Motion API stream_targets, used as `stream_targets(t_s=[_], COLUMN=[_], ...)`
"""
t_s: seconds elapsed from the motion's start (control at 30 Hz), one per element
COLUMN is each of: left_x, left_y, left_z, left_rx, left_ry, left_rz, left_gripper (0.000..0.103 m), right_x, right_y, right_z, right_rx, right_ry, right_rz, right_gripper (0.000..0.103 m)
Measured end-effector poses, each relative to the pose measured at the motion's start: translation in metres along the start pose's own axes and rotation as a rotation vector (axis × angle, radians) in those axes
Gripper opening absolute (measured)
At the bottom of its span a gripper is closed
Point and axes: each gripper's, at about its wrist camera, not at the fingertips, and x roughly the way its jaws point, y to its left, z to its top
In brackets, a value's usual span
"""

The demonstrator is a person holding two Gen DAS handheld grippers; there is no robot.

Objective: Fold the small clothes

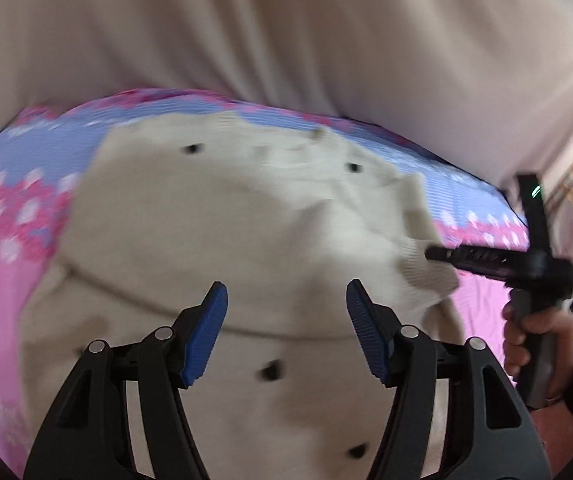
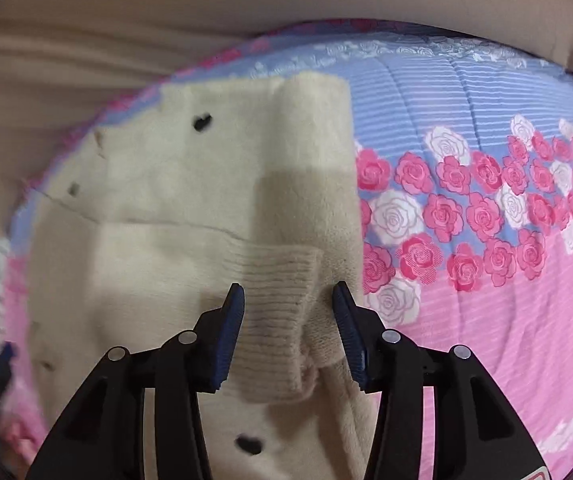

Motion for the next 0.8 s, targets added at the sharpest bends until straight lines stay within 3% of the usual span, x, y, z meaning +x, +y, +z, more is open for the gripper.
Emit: stream_targets(t_s=[0.03, 0.1, 0.23, 0.37, 0.43, 0.5, 0.53, 0.6, 0.63, 0.67, 0.8], left_x=[-0.005, -0.016, -0.026, -0.027, -0.026, -0.022, -0.018, -0.020, -0.020, -0.020, -0.011], left_y=[0.007, 0.026, 0.040, 0.036, 0.032, 0.029, 0.028, 0.025, 0.025, 0.023, 0.017], left_z=[0.000, 0.000, 0.006, 0.016, 0.020, 0.022, 0.022, 0.021, 0.020, 0.019, 0.015], left_rx=[-0.016, -0.050, -0.064, -0.065, -0.070, -0.069, -0.066, -0.055, -0.046, -0.038, -0.017], left_ry=[-0.005, -0.022, -0.066, -0.089, -0.099, -0.099, -0.091, -0.093, -0.095, -0.093, -0.057], left_rz=[0.015, 0.044, 0.074, 0.072, 0.070, 0.070, 0.072, 0.062, 0.063, 0.065, 0.050], left_gripper=[0.062, 0.062, 0.062, 0.062, 0.062, 0.062, 0.063, 0.063, 0.064, 0.065, 0.065], right_x=[0.003, -0.014, -0.071, -0.098, -0.072, -0.025, -0.015, -0.026, -0.029, -0.030, -0.012], right_y=[0.007, 0.023, 0.046, 0.038, 0.020, 0.001, -0.008, -0.012, -0.009, -0.004, 0.021], right_z=[-0.003, -0.005, 0.022, 0.060, 0.072, 0.076, 0.073, 0.055, 0.050, 0.044, 0.025], right_rx=[-0.014, -0.048, -0.096, -0.107, -0.113, -0.084, -0.041, 0.005, 0.003, -0.012, -0.150], right_ry=[-0.001, -0.056, -0.217, -0.350, -0.303, -0.143, -0.086, -0.132, -0.140, -0.139, -0.074], right_rz=[-0.005, -0.008, 0.085, 0.058, 0.012, -0.061, -0.048, 0.072, 0.089, 0.087, -0.003], right_gripper=[0.013, 0.013, 0.010, 0.000, 0.000, 0.000, 0.001, 0.016, 0.026, 0.044, 0.043])
